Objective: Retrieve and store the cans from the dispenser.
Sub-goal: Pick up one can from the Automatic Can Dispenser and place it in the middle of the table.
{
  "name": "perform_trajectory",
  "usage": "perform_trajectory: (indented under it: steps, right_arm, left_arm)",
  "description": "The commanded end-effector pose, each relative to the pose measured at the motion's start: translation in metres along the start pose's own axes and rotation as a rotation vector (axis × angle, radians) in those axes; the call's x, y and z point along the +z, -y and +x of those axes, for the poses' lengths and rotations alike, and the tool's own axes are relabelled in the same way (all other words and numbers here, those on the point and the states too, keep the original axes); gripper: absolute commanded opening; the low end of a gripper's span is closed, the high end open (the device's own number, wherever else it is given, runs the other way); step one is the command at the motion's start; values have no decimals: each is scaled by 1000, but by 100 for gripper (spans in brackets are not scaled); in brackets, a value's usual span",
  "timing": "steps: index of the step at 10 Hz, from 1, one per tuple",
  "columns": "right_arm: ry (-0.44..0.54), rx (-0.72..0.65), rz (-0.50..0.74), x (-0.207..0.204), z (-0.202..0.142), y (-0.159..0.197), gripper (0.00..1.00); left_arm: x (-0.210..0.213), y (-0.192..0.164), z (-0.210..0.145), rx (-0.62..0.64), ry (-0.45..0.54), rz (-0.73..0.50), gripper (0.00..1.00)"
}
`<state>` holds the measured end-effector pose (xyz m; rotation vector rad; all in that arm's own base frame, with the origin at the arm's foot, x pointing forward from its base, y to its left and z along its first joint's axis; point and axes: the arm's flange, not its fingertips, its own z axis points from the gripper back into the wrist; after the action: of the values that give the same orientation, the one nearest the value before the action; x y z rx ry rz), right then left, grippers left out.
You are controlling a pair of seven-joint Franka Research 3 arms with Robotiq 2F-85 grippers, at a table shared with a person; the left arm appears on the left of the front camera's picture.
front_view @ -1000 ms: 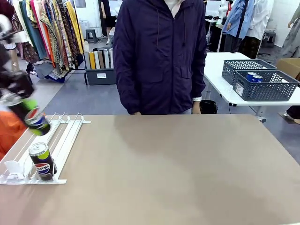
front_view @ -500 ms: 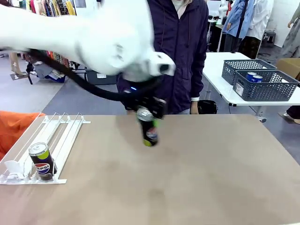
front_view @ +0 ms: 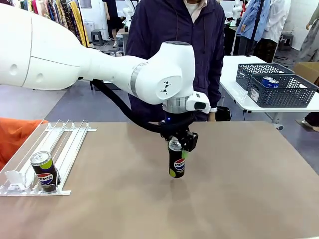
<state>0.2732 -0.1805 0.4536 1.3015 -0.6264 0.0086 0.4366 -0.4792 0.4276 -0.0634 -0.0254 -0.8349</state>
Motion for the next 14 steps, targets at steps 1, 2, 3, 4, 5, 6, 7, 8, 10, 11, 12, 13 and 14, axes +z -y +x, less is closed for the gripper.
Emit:
perform_trajectory:
  steps: [1, 2, 3, 4, 5, 6, 7, 8, 10, 11, 12, 13, 14]
  right_arm:
    - [23, 21, 22, -1, 4, -2, 100]
    - [23, 21, 22, -1, 4, -2, 100]
    - [23, 21, 22, -1, 4, -2, 100]
    - [23, 21, 22, -1, 4, -2, 100]
    - [23, 21, 22, -1, 4, -2, 100]
    - [23, 21, 22, -1, 4, -2, 100]
    - [23, 21, 22, -1, 4, -2, 100]
    - [23, 21, 22, -1, 4, -2, 100]
    - [23, 21, 22, -1, 4, -2, 100]
    - [23, 21, 22, -1, 4, -2, 100]
    - [23, 21, 22, -1, 4, -2, 100]
    - [23, 21, 22, -1, 4, -2, 100]
    - [23, 21, 22, -1, 4, -2, 100]
  left_arm:
    - [16, -10, -4, 21, -7, 70, 0]
    - [11, -17, -8, 39, -29, 55, 0]
    - [6, -22, -10, 36, -40, 68, 0]
    - [5, -23, -7, 30, -44, 52, 0]
    - [3, -23, -6, 24, -49, 51, 0]
    - [3, -22, -7, 19, -50, 55, 0]
    - [2, -23, -7, 15, -58, 51, 0]
    - [2, -23, -6, 9, -66, 44, 6]
    - [2, -21, -6, 0, -70, 53, 100]
    - [2, -22, -6, -1, -70, 54, 100]
    - [1, -21, -7, 2, -70, 50, 100]
    - [2, -22, -7, 2, -68, 47, 100]
    - [8, -22, -9, 8, -53, 38, 100]
